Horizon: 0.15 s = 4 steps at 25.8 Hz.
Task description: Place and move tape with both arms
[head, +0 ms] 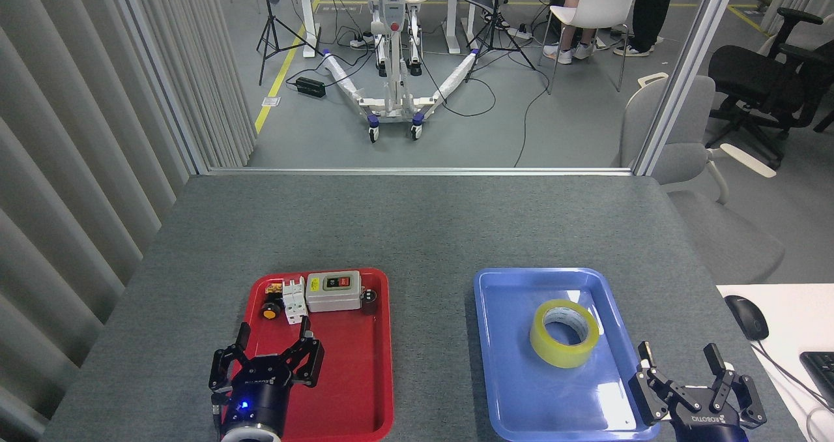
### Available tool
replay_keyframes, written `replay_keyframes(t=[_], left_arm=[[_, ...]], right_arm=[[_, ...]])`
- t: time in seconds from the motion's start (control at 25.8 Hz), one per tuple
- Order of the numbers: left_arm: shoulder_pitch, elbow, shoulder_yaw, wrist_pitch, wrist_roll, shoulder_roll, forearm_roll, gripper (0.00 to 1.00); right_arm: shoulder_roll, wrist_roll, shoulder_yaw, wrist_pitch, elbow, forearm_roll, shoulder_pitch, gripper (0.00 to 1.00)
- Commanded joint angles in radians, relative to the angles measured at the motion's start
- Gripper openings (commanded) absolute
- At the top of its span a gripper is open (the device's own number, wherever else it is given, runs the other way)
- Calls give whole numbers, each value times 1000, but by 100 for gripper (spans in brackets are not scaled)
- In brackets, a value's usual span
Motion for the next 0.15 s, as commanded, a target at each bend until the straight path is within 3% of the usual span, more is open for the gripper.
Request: replay_keyframes(t=[0.0,0.12], left_arm=[[2,-23,1,-1,-1,0,3,100],[8,-36,1,-1,-1,6,4,100]], right_arm=[[-1,-1,0,0,3,0,-1,100],[2,-1,0,0,5,0,-1,100]])
